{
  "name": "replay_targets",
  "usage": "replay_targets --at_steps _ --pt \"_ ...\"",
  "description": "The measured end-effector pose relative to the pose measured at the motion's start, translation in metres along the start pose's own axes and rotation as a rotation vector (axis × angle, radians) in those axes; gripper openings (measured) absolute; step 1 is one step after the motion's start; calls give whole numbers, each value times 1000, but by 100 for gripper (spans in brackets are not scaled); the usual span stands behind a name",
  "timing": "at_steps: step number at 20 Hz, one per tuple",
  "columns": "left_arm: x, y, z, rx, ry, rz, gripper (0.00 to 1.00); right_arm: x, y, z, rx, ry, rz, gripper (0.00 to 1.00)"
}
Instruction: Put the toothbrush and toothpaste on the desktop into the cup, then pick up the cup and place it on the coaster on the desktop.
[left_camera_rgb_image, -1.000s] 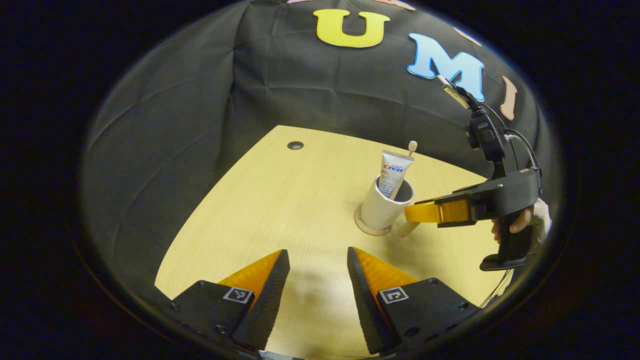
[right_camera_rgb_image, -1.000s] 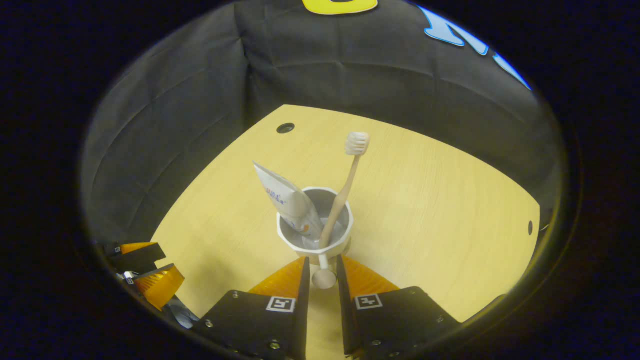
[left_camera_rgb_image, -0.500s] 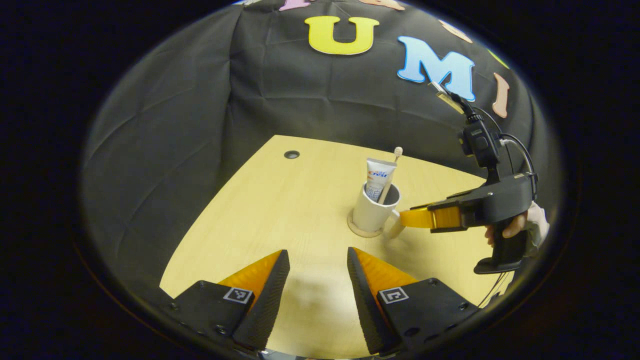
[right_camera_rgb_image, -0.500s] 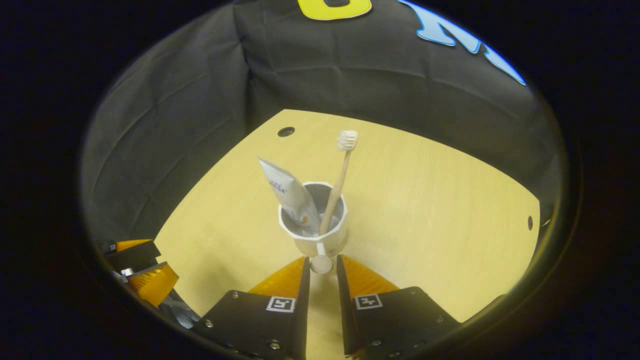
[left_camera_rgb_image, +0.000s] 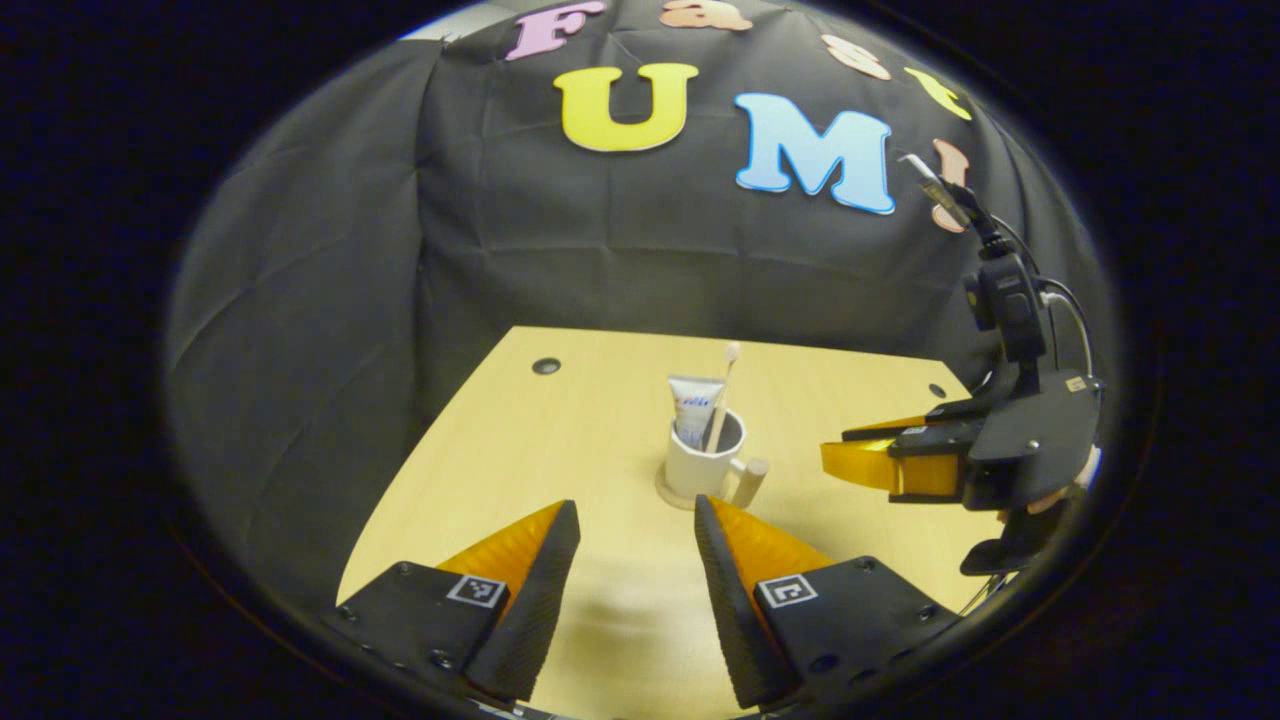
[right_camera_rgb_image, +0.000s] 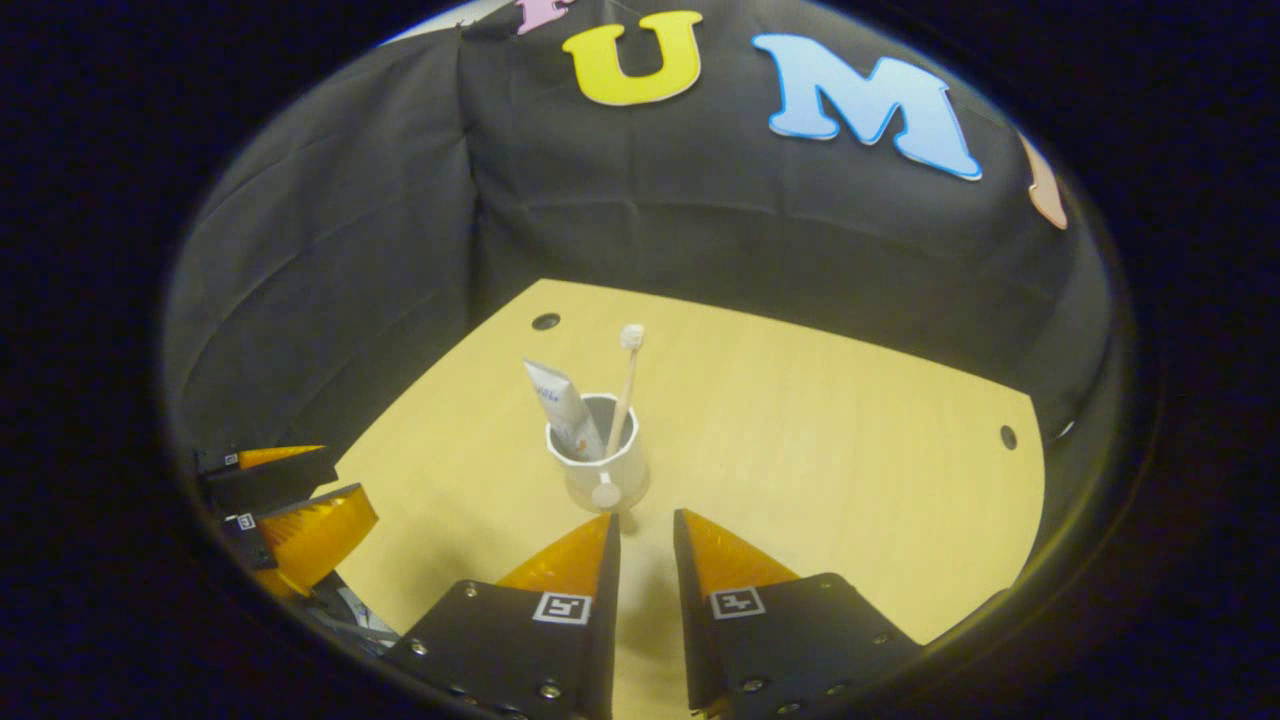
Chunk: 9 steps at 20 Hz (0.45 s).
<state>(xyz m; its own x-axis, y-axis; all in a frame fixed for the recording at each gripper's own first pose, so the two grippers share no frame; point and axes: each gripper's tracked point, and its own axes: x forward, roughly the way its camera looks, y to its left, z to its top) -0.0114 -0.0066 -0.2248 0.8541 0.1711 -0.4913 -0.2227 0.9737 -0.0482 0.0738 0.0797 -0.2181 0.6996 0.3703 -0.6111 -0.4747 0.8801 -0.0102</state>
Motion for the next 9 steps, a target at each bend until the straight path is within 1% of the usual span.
replay_targets --at_steps 3,4,5,6,7,8,9 --pt "-10 -23 45 25 -90 -35 76 -40 -6 22 40 -109 -39 31" --pt "-14 -29 57 31 -116 -46 76 -54 -8 30 48 -143 -54 27" --pt "-21 -35 73 35 -149 -55 76 -69 -11 40 54 -186 -70 31" --pt "-29 -40 89 36 -190 -66 76 -84 -14 51 55 -232 -88 31" --pt "-36 -44 103 34 -225 -75 76 -97 -16 63 52 -281 -106 30" --pt "-43 -49 117 30 -256 -87 76 -112 -17 73 48 -328 -128 27" --pt "-50 -53 127 25 -283 -99 76 -127 -20 86 45 -376 -147 31"
